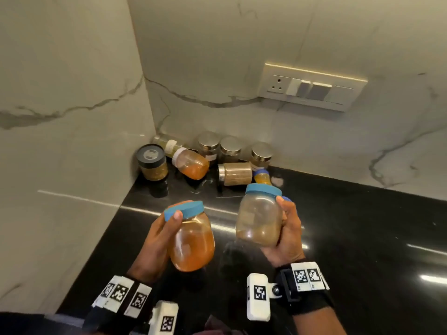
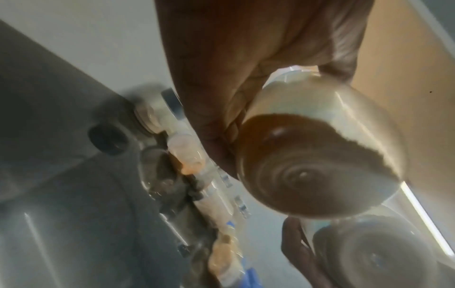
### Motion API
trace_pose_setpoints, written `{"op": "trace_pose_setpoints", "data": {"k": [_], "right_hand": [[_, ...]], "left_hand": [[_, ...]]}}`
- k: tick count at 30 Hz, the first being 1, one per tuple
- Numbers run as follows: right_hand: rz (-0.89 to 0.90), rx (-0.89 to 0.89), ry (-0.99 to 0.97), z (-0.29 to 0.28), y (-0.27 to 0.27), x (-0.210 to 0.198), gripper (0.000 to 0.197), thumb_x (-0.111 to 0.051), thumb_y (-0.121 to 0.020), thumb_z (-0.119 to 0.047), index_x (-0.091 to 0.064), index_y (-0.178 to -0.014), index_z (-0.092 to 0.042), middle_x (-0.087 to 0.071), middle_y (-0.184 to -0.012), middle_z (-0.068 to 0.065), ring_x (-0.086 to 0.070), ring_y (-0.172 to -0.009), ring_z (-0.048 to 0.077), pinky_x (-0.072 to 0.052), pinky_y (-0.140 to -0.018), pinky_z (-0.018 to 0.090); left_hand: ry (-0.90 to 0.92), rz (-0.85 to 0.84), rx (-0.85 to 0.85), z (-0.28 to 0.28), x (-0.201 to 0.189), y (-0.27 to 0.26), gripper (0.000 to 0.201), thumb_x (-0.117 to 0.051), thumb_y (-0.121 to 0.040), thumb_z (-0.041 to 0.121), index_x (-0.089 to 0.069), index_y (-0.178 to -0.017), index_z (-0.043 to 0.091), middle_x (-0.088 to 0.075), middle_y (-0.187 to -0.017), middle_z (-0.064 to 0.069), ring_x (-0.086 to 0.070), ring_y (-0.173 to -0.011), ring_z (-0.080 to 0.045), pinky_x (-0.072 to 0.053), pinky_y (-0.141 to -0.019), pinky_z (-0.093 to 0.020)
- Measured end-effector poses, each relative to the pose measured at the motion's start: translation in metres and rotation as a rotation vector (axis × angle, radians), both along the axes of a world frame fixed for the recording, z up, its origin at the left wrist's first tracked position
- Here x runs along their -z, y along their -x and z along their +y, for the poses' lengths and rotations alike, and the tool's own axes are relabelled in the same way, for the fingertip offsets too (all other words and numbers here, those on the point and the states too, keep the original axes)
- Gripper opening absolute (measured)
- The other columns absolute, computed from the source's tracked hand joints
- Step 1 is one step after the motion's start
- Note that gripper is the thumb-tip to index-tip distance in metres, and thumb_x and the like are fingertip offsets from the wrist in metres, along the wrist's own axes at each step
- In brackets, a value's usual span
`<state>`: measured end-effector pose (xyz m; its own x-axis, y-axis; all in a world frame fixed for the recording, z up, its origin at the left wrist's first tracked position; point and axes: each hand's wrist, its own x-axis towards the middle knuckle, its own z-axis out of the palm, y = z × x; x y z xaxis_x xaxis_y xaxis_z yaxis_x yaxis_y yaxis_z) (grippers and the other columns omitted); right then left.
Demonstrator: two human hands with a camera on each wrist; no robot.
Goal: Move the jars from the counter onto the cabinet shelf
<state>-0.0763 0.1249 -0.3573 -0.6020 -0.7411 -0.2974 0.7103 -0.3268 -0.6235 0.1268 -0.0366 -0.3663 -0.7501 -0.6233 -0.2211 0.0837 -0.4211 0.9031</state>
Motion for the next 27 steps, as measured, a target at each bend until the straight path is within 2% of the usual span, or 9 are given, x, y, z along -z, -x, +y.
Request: {"op": "trace_pose_setpoints", "data": {"k": [2,4,8,10,12,16,19,23,27], "right_hand": [[-0.051,0.033,0.021,0.015,0.0,-0.006,0.052,-0.047,-0.098,-0.046,-0.063,-0.132,-0.01,-0.064,-0.122,0.021,-0.059,-0.114,0.039,-0.038,-0.108,0.065],[-0.08,0.052,0.012,0.027,-0.002,-0.013,0.057,-0.045,-0.101,-0.05,-0.057,-0.14,-0.011,-0.061,-0.129,0.024,-0.055,-0.123,0.044,-0.029,-0.114,0.068],[0.026,0.009,-0.118,0.036,-0.009,-0.025,0.066,-0.053,-0.097,-0.058,-0.051,-0.146,-0.013,-0.058,-0.139,0.029,-0.06,-0.119,0.038,-0.054,-0.095,0.053],[0.056,-0.011,-0.161,0.038,-0.015,-0.026,0.067,-0.057,-0.095,-0.057,-0.053,-0.145,-0.013,-0.063,-0.132,0.024,-0.063,-0.114,0.034,-0.056,-0.091,0.049],[0.072,-0.014,-0.178,0.038,-0.02,-0.027,0.061,-0.053,-0.097,-0.05,-0.056,-0.142,-0.009,-0.065,-0.125,0.02,-0.063,-0.111,0.032,-0.053,-0.095,0.051],[0.175,-0.116,-0.196,0.043,-0.024,-0.028,0.054,-0.043,-0.1,-0.031,-0.053,-0.144,-0.002,-0.059,-0.137,0.027,-0.06,-0.119,0.035,-0.043,-0.108,0.062],[0.33,-0.233,-0.18,0.042,-0.029,-0.04,0.052,-0.056,-0.093,-0.023,-0.055,-0.143,-0.009,-0.064,-0.137,0.019,-0.065,-0.119,0.031,-0.05,-0.103,0.057],[0.465,-0.278,-0.178,0.031,-0.039,-0.053,0.068,-0.08,-0.083,-0.028,-0.052,-0.145,-0.022,-0.066,-0.137,0.013,-0.064,-0.126,0.036,-0.05,-0.104,0.062],[0.584,-0.33,-0.128,0.02,-0.052,-0.068,0.063,-0.08,-0.079,-0.027,-0.055,-0.136,-0.036,-0.07,-0.129,0.008,-0.07,-0.117,0.032,-0.058,-0.092,0.058]], "left_hand": [[-0.133,0.03,0.048,0.012,-0.006,0.01,0.102,-0.083,-0.061,0.069,-0.06,-0.133,0.002,-0.063,-0.128,-0.034,-0.063,-0.113,-0.043,-0.048,-0.101,-0.058],[-0.216,0.045,0.089,0.024,-0.012,0.018,0.107,-0.084,-0.059,0.069,-0.056,-0.137,0.001,-0.059,-0.132,-0.035,-0.06,-0.117,-0.046,-0.051,-0.098,-0.057],[-0.258,0.048,0.036,0.043,-0.02,0.032,0.105,-0.081,-0.063,0.069,-0.051,-0.144,0.009,-0.059,-0.138,-0.028,-0.054,-0.13,-0.048,-0.044,-0.107,-0.064],[-0.298,0.046,-0.031,0.051,-0.024,0.034,0.099,-0.074,-0.072,0.068,-0.049,-0.146,0.007,-0.062,-0.133,-0.027,-0.059,-0.123,-0.044,-0.042,-0.109,-0.062],[-0.319,0.042,-0.092,0.057,-0.028,0.032,0.081,-0.06,-0.087,0.064,-0.053,-0.142,0.004,-0.067,-0.12,-0.022,-0.064,-0.11,-0.036,-0.048,-0.101,-0.055],[-0.291,0.027,-0.1,0.06,-0.036,0.017,0.056,-0.045,-0.1,0.049,-0.06,-0.134,0.007,-0.075,-0.104,-0.015,-0.073,-0.092,-0.027,-0.058,-0.082,-0.045],[-0.243,0.028,-0.111,0.057,-0.042,-0.007,0.043,-0.04,-0.102,0.034,-0.059,-0.135,0.013,-0.073,-0.118,-0.018,-0.074,-0.099,-0.03,-0.06,-0.075,-0.047],[-0.154,0.029,0.002,0.062,-0.046,-0.029,0.055,-0.059,-0.09,0.035,-0.054,-0.141,0.016,-0.067,-0.132,-0.016,-0.07,-0.115,-0.035,-0.06,-0.081,-0.05],[-0.092,0.02,0.035,0.056,-0.053,-0.042,0.098,-0.094,-0.057,0.045,-0.051,-0.142,0.022,-0.067,-0.131,-0.014,-0.068,-0.117,-0.038,-0.057,-0.09,-0.057]]}}
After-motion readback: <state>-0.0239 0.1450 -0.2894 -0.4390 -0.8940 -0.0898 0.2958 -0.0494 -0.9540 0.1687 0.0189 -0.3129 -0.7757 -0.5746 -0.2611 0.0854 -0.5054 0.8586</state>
